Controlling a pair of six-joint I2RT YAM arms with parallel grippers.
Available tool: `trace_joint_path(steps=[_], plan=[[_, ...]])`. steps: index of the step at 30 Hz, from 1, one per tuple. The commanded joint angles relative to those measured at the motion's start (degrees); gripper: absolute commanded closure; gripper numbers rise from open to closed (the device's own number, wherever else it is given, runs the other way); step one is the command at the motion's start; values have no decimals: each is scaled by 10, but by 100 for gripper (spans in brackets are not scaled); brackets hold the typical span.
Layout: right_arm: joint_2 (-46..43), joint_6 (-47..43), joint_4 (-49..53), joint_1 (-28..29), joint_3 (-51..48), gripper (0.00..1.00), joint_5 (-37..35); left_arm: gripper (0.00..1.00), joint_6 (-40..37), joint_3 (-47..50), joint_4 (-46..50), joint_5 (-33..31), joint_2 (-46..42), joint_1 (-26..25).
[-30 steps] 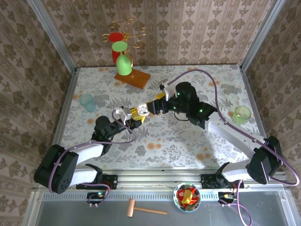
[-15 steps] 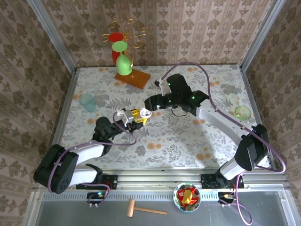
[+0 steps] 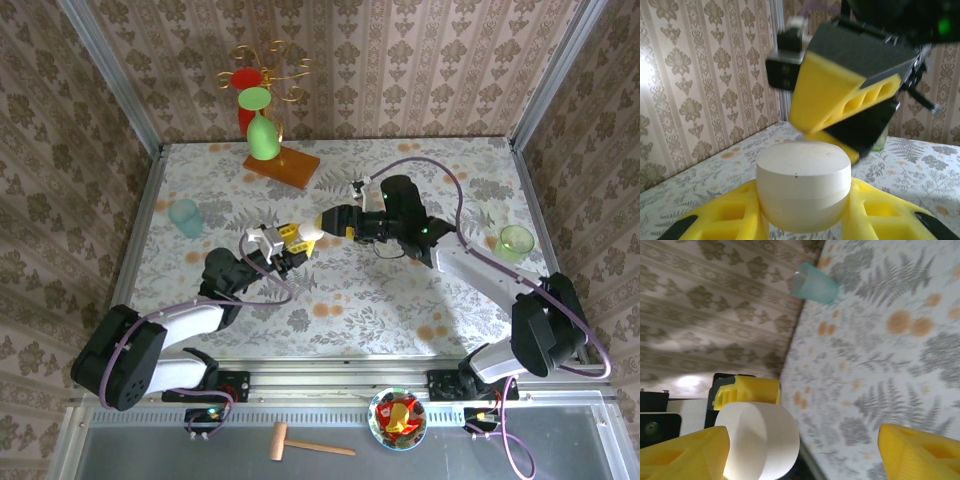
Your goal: Insert wireless bluetooth earbuds into charging case
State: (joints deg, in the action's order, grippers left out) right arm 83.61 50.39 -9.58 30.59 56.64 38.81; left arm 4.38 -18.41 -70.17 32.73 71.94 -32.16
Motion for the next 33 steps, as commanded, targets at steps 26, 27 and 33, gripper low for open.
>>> trace_joint_path(steps=[26, 27, 33], plan=[[25, 200, -261, -61, -116, 83, -2, 14, -96, 33, 55, -90, 9, -7], [29, 179, -237, -68, -115, 83, -7, 11, -106, 41, 70, -93, 3, -7], [73, 85, -164, -105, -122, 83, -51, 0, -169, 52, 216, -60, -47, -9]])
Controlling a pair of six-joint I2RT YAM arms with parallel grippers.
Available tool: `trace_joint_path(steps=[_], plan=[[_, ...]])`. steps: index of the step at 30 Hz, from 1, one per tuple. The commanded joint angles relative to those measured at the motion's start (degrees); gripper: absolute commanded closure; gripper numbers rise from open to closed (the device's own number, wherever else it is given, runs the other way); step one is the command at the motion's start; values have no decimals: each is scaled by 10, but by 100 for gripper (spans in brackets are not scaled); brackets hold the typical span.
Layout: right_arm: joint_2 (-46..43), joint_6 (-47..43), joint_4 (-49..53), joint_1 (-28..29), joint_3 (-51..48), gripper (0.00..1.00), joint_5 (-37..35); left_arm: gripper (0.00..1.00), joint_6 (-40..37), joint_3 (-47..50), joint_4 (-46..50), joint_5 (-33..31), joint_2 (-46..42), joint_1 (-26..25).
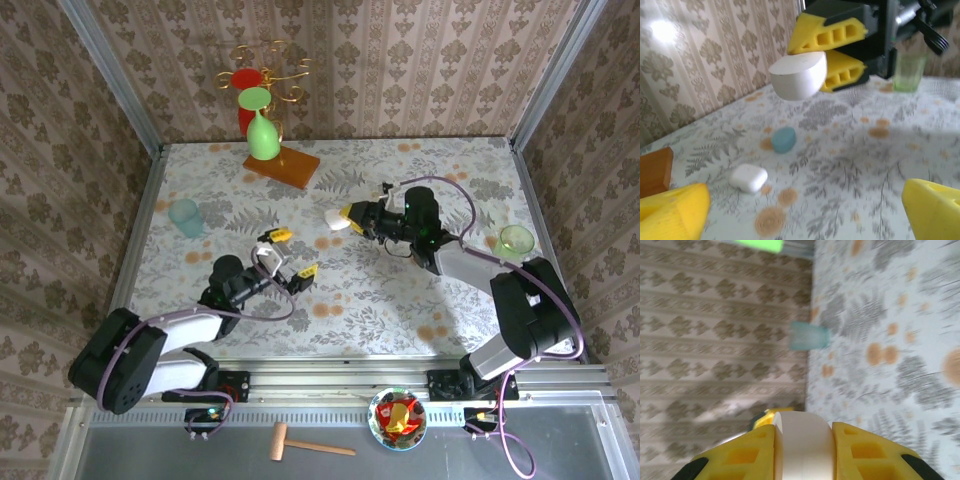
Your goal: Insert wireless bluetooth earbuds into charging case
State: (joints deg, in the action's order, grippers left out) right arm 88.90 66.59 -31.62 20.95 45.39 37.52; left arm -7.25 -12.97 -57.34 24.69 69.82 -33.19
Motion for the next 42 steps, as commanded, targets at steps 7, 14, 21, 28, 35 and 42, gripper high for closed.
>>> trace_joint_path(steps=[7, 14, 21, 28, 35, 42], plan=[[71, -152, 132, -20, -4, 81, -116, 0, -71, -13, 186, 30, -45, -6], [123, -202, 158, -20, 2, 79, -191, 0, -47, -23, 186, 12, -28, -6], [104, -224, 132, -22, -22, 43, -236, 0, 4, -20, 172, -82, -48, 7], [-103, -375, 234, -23, -71, 6, -416, 0, -8, -62, 359, -309, -210, 25], [-286, -608, 218, -45, -140, 0, -613, 0, -16, -28, 308, -350, -182, 155], [-227, -652, -14, -141, -246, 0, -548, 0, -27, -19, 153, -303, -7, 231]])
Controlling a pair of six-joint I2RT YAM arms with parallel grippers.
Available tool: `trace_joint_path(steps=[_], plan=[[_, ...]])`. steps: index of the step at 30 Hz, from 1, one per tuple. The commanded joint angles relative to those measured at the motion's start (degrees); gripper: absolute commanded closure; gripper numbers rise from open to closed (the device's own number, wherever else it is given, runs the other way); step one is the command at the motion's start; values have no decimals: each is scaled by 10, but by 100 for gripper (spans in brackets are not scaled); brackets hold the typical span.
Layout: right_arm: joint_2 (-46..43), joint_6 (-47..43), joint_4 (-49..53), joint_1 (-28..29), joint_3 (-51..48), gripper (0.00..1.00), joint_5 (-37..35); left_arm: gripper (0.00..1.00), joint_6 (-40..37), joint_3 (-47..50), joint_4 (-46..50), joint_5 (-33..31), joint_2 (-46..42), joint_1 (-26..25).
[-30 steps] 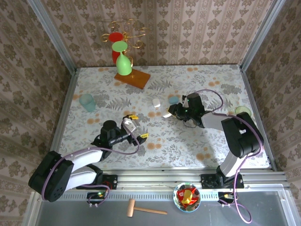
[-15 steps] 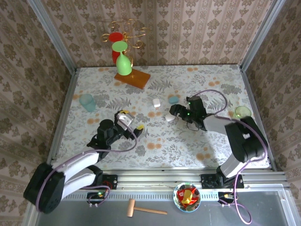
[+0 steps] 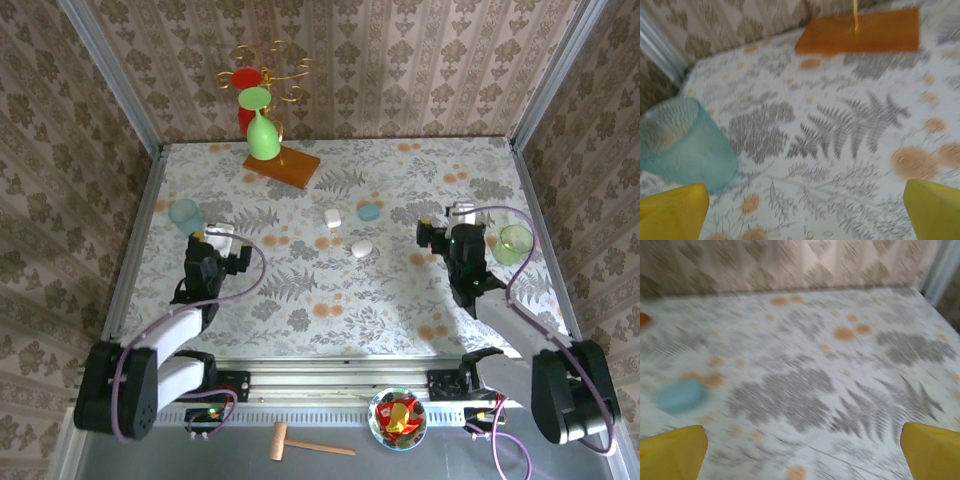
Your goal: Insert wireless bluetooth earbuds into charging case
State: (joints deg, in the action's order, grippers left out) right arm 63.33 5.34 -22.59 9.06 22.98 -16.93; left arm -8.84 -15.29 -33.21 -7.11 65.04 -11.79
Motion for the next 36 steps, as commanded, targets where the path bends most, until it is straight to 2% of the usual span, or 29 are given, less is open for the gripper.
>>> trace_joint_path(steps=[1, 4, 6, 10, 12, 13, 16, 36], plan=[[49, -33, -140, -27, -30, 0, 2, 0, -11, -9, -91, 19, 61, 21], [119, -25, -233, -41, -38, 0, 15, 0, -5, -37, -116, 42, 111, 44], [147, -32, -240, -47, -26, 0, 25, 0, 2, -61, -110, 57, 141, 59], [225, -26, -292, -62, -19, 0, 52, 0, 40, -89, -155, 92, 229, 108], [251, -33, -321, -62, -19, 0, 66, 0, 61, -84, -160, 109, 230, 126], [242, -32, -284, -64, -9, 0, 74, 0, 60, -80, -169, 112, 234, 128], [243, -27, -264, -72, 2, 0, 87, 0, 55, -77, -179, 98, 240, 120], [245, -28, -271, -73, 0, 0, 88, 0, 42, -73, -188, 73, 241, 104]])
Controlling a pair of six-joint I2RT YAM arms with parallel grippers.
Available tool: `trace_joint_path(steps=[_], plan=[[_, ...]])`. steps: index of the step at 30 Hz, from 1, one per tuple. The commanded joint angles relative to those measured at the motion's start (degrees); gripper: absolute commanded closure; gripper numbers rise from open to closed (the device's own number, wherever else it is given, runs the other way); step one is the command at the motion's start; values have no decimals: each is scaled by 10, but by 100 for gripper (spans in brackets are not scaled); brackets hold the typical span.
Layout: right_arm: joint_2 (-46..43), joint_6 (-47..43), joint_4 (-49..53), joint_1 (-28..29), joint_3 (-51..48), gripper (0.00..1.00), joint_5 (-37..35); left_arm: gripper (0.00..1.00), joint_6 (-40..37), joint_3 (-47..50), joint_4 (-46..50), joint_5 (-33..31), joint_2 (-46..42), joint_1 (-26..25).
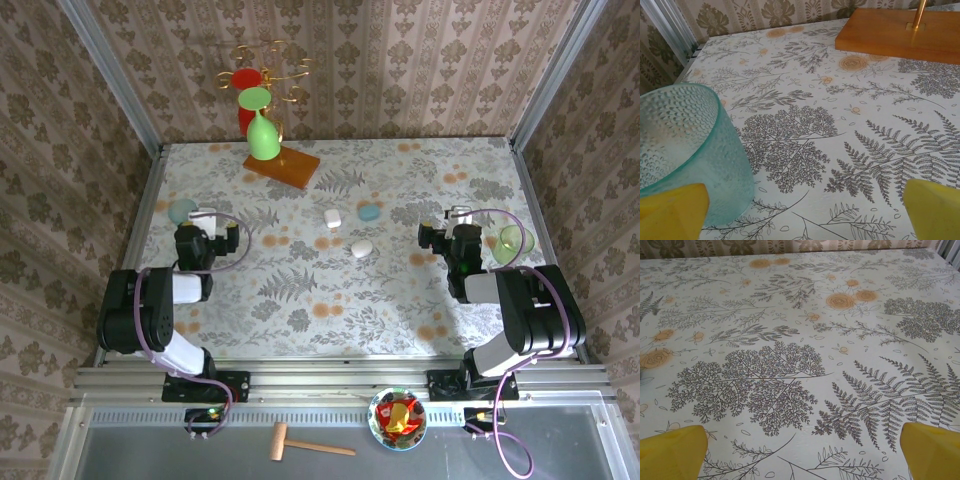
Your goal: Insert wireless bluetooth earbuds into charging case
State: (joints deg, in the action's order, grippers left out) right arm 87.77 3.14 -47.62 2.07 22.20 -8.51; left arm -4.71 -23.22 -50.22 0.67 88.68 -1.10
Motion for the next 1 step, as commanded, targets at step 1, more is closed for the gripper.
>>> trace_joint_path(steps=[1], plan=[[0, -6, -20, -3, 8, 0, 4, 0, 1, 8, -20, -6, 4, -3]])
